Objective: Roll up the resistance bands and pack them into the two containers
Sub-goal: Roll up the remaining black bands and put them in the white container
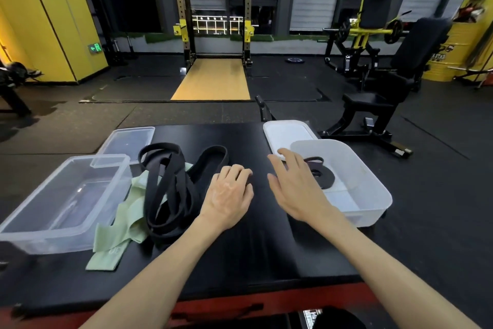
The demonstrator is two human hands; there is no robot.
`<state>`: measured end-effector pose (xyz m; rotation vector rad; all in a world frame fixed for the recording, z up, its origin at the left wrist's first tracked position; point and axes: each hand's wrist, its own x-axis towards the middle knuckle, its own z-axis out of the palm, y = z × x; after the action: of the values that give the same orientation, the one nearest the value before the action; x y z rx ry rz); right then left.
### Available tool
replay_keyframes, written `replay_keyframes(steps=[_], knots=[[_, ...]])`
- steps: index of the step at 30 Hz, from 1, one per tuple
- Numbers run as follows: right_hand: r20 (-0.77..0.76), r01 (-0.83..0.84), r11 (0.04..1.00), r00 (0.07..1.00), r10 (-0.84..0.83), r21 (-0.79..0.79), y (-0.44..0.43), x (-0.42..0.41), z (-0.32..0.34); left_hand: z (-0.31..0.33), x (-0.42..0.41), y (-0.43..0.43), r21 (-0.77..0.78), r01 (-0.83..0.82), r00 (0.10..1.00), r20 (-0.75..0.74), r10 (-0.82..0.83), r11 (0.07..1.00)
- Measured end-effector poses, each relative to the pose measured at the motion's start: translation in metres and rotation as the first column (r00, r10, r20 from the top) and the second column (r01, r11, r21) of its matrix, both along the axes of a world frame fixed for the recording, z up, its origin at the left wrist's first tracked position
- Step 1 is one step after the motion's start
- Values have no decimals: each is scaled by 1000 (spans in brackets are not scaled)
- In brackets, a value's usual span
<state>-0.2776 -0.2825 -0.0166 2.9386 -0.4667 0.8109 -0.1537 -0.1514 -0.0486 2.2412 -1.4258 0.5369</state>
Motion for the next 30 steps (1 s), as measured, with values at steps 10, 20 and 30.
replay_keyframes(steps=[10, 20, 30], knots=[[-72, -181, 984, 981, 180, 2, 90, 68, 9, 25, 57, 99, 37, -154, 988, -21, 155, 987], [-253, -279, 862, 877, 408, 423, 116, 111, 15, 24, 103, 152, 241, -84, 945, -288, 154, 967], [-548, -317, 896, 711, 441, 310, 137, 129, 3, 25, 105, 161, 245, -22, 930, -352, 110, 969]])
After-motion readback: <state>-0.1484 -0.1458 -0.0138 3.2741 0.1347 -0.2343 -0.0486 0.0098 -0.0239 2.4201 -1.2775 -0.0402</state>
